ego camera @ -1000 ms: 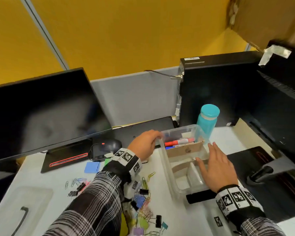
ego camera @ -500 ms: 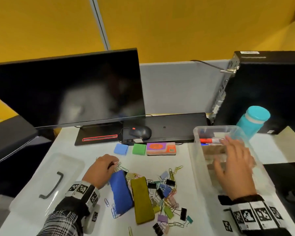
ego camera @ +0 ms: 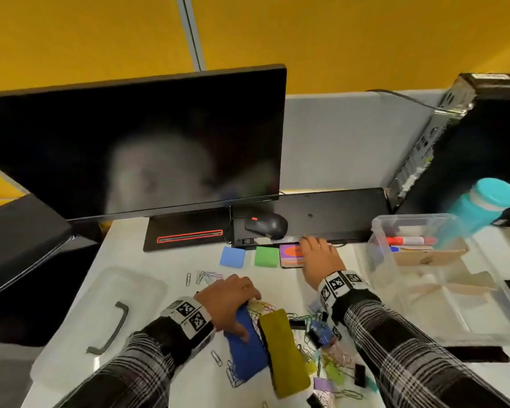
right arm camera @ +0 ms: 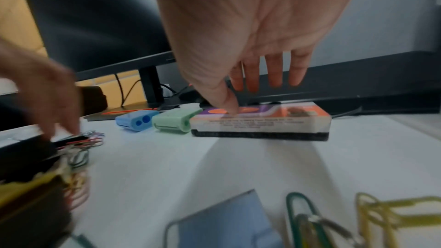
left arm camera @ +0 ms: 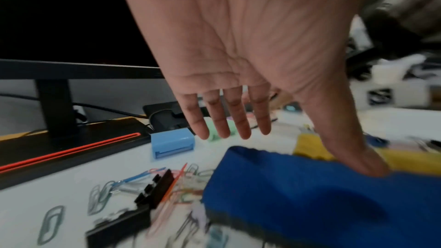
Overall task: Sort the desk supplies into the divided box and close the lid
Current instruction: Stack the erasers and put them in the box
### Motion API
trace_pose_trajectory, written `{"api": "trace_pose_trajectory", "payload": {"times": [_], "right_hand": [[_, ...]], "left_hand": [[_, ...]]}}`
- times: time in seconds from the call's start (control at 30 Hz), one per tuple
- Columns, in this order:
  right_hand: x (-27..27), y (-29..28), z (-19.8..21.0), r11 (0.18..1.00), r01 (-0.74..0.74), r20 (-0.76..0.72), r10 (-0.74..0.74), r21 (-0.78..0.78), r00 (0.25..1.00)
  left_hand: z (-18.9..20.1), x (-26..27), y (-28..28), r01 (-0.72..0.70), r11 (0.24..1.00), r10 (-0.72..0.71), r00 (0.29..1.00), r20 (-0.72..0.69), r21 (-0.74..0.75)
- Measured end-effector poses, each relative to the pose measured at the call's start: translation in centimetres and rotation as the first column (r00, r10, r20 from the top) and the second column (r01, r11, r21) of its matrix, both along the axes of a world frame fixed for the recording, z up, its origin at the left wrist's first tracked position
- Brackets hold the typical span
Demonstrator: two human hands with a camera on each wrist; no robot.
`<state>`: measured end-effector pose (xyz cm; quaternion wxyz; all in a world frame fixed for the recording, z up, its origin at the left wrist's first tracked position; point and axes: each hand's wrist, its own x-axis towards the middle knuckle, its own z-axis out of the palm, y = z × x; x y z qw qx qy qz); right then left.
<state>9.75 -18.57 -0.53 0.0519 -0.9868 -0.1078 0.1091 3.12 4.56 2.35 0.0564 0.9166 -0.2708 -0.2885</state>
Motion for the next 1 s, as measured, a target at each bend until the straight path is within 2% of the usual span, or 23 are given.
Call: {"api": "trace_pose_trajectory", "payload": {"times": [0.07, 0.13, 0.27, 0.4, 0.47, 0.53, 0.6, 0.7, 0.73, 0.9, 1.0], "right_hand": [[0.9, 0.4, -0.5, 0.998, 0.023, -0.031, -0.025, -0.052, 0.999], [1.3, 0.9, -0.9, 0.995, 0.023, -0.027, -0.026, -0.101, 0.999], [1.6, 1.6, -1.3, 0.989, 0.046, -0.033, -0.051, -0.139, 0.998], [2.0, 1.2, -0.5, 0.98, 0.085, -0.15, -0.113, -0.18, 0.982], [1.4, 0.7, 0.2, 0.986, 0.142, -0.127, -0.153, -0.085, 0.98], [0.2, -0.1, 1.0, 0.965, 0.222, -0.05, -0.217, 0.142, 0.975], [-1.9, -1.4, 2.1, 0.892, 0.253, 0.019, -0.281, 0.375, 0.96], [-4.7, -2.3, 2.8, 0.732, 0.284, -0.072, -0.307, 0.62, 0.949], [-5.5, -2.6, 2.8, 0.709, 0.296, -0.109, -0.298, 0.64, 0.948], [-9.2, -6.1, 2.7, 0.697, 0.344, -0.172, -0.307, 0.629, 0.936], [-10.8, -7.6, 2.8, 0.672, 0.358, -0.194, -0.308, 0.649, 0.931]], "left_hand": [[-0.8, -0.6, 0.6, 0.157, 0.985, -0.159, 0.987, 0.021, 0.067], [-1.7, -1.2, 1.2, 0.24, 0.967, -0.245, 0.968, 0.053, 0.091], [-2.9, -1.8, 1.9, 0.272, 0.962, -0.272, 0.946, 0.176, 0.024], [-2.6, -1.8, 2.3, 0.241, 0.969, -0.225, 0.948, 0.225, -0.046], [-2.2, -1.7, 2.6, 0.209, 0.974, -0.181, 0.95, 0.255, -0.087], [-1.6, -1.6, 2.6, 0.168, 0.974, -0.12, 0.953, 0.279, -0.155], [-0.6, -1.9, 1.9, 0.163, 0.968, -0.094, 0.94, 0.328, -0.19], [-0.2, -2.3, 0.8, 0.193, 0.959, -0.107, 0.924, 0.367, -0.206], [-0.3, -2.5, 0.2, 0.21, 0.956, -0.125, 0.922, 0.366, -0.202], [-2.0, -4.3, -4.0, 0.396, 0.916, -0.35, 0.865, 0.359, -0.061], [-2.6, -4.6, -5.0, 0.427, 0.904, -0.404, 0.852, 0.333, 0.004]]}}
